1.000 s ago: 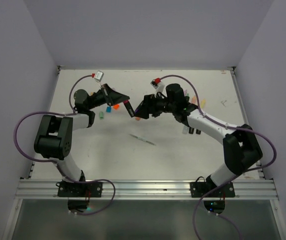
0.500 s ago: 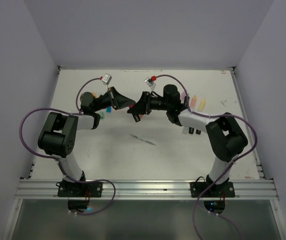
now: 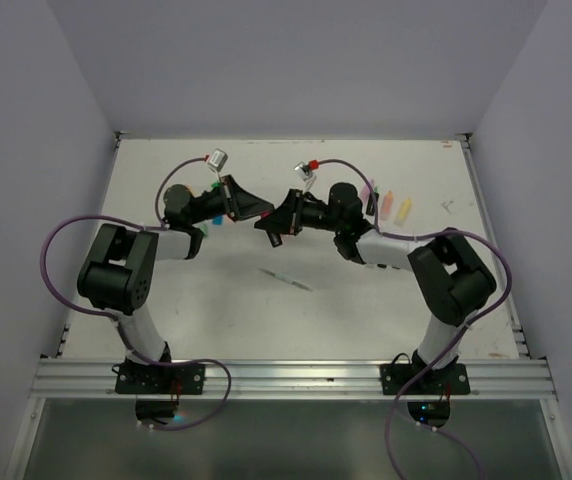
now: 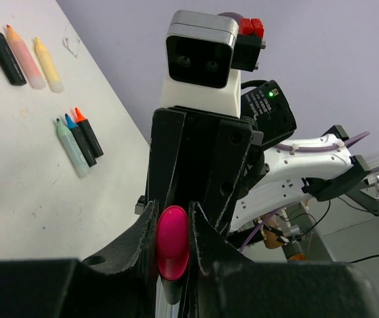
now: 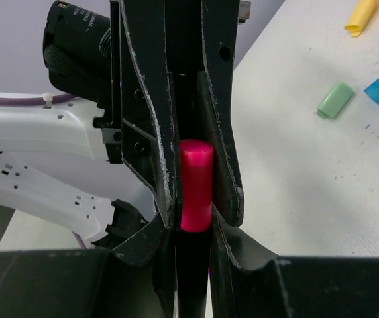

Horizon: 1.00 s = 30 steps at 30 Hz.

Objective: Open the pen caps

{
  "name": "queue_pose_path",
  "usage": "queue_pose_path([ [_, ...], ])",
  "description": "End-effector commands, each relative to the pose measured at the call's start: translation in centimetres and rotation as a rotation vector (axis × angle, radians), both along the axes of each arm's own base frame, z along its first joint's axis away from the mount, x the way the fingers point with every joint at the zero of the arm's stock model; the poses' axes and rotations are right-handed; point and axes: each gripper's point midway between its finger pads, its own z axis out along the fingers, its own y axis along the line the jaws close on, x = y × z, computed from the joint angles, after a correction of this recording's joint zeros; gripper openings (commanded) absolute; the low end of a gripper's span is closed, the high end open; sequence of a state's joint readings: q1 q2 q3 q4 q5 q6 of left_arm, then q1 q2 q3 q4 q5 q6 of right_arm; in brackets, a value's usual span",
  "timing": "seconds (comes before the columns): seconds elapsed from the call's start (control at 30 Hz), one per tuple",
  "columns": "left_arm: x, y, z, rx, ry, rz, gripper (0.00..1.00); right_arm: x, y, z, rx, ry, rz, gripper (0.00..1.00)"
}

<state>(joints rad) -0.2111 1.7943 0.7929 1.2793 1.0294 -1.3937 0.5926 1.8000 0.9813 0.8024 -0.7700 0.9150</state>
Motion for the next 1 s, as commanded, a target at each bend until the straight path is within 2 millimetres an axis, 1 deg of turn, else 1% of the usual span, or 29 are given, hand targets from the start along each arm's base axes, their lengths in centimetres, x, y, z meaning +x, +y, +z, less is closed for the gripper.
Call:
queue_pose_path([
  [0.0, 4.1, 3.0, 3.9, -0.048, -0.136, 0.216, 0.0, -3.5, -0.2, -2.2, -0.056, 0.037, 0.052, 0.0],
  [0.03, 5.0, 3.4, 4.6, -0.039, -0.152, 0.237, 0.0, -4.8, -0.4, -3.6, -0.073, 0.071, 0.055, 0.0],
  [0.07, 5.7, 3.8, 4.6, -0.029, -0.149, 0.26, 0.0, -5.5, -0.5, -3.6, -0.061, 0.064, 0.063, 0.0],
  [0.1, 6.6, 4.8, 4.5, -0.025, -0.14, 0.294, 0.0, -6.1, -0.7, -4.0, -0.067, 0.075, 0.065, 0.0],
  [0.13, 7.3, 5.3, 5.1, -0.032, -0.153, 0.311, 0.0, -7.4, -1.0, -5.5, -0.093, 0.106, 0.07, 0.0],
  [0.2, 8.0, 6.2, 5.5, -0.043, -0.144, 0.325, 0.0, -8.1, -1.5, -6.1, -0.085, 0.112, 0.065, 0.0],
  [0.23, 8.3, 6.5, 5.9, -0.049, -0.154, 0.332, 0.0, -9.0, -2.1, -7.4, -0.097, 0.161, 0.067, 0.0],
  [0.27, 8.6, 6.6, 6.0, -0.05, -0.153, 0.337, 0.0, -9.3, -2.2, -7.7, -0.092, 0.164, 0.075, 0.0],
  [0.3, 8.8, 6.7, 5.8, -0.042, -0.142, 0.344, 0.0, -9.3, -2.4, -8.0, -0.084, 0.166, 0.057, 0.0],
  [0.33, 9.0, 6.9, 5.8, -0.044, -0.14, 0.356, 0.0, -9.9, -2.7, -9.1, -0.099, 0.201, 0.064, 0.0],
  [0.37, 8.9, 6.9, 5.9, -0.046, -0.146, 0.356, 0.0, -10.1, -2.6, -8.7, -0.07, 0.188, 0.068, 0.0],
  [0.4, 8.7, 7.0, 6.3, -0.059, -0.16, 0.354, 0.0, -10.1, -2.7, -8.8, -0.064, 0.202, 0.06, 0.0],
  [0.43, 8.5, 7.0, 6.1, -0.058, -0.159, 0.348, 0.0, -9.9, -2.9, -8.7, -0.062, 0.199, 0.046, 0.0],
  [0.47, 8.4, 7.0, 6.1, -0.049, -0.169, 0.35, 0.0, -9.6, -3.2, -9.0, -0.081, 0.214, 0.03, 0.0],
  [0.5, 8.5, 7.0, 4.9, -0.021, -0.118, 0.355, 0.0, -8.1, -3.6, -9.0, -0.094, 0.202, -0.021, 0.0],
  [0.53, 8.4, 7.3, 5.2, 0.007, -0.121, 0.376, 0.0, -7.1, -4.1, -8.5, -0.109, 0.182, -0.054, 0.0],
  [0.57, 8.8, 7.6, 4.5, 0.086, -0.177, 0.409, 0.0, -6.7, -4.9, -10.0, -0.189, 0.236, -0.081, 0.0],
  [0.6, 9.1, 8.1, 2.0, 0.171, -0.053, 0.435, 0.0, -4.8, -5.6, -9.6, -0.23, 0.162, -0.119, 0.0],
  [0.63, 9.3, 8.9, 2.6, 0.223, -0.074, 0.5, 0.0, -3.1, -6.6, -10.3, -0.307, 0.141, -0.206, 0.0],
  [0.67, 9.5, 9.5, 2.0, 0.308, -0.128, 0.528, 0.0, -3.1, -8.9, -12.3, -0.466, 0.209, -0.274, 0.0],
  [0.7, 9.1, 10.1, 0.3, 0.383, -0.045, 0.546, 0.0, -0.8, -9.8, -11.2, -0.547, 0.123, -0.334, 0.0],
  [0.73, 9.5, 11.5, 0.4, 0.444, -0.035, 0.634, 0.0, 0.0, -13.4, -13.5, -0.748, 0.162, -0.469, 0.0],
  [0.77, 8.9, 12.5, -1.6, 0.541, 0.015, 0.653, 0.0, 0.7, -14.9, -13.7, -0.839, 0.151, -0.519, 0.0],
  [0.8, 8.8, 13.3, -2.1, 0.583, 0.034, 0.691, 0.0, 2.4, -15.7, -12.5, -0.893, 0.116, -0.572, 0.0],
  [0.83, 9.0, 14.9, -2.2, 0.632, 0.048, 0.781, 0.0, 3.3, -17.8, -12.9, -0.983, 0.121, -0.655, 0.0],
  [0.87, 8.4, 15.8, -3.7, 0.696, 0.104, 0.803, 0.0, 3.4, -20.6, -13.5, -1.112, 0.136, -0.736, 0.0],
  [0.9, 8.0, 16.8, -4.7, 0.744, 0.15, 0.835, 0.0, 4.3, -21.6, -13.7, -1.169, 0.14, -0.779, 0.0],
  [0.93, 7.9, 18.2, -5.6, 0.797, 0.186, 0.899, 0.0, 4.5, -22.5, -14.1, -1.213, 0.149, -0.802, 0.0],
  [0.97, 7.5, 18.7, -6.4, 0.828, 0.204, 0.908, 0.0, 4.5, -23.3, -14.5, -1.251, 0.158, -0.817, 0.0],
])
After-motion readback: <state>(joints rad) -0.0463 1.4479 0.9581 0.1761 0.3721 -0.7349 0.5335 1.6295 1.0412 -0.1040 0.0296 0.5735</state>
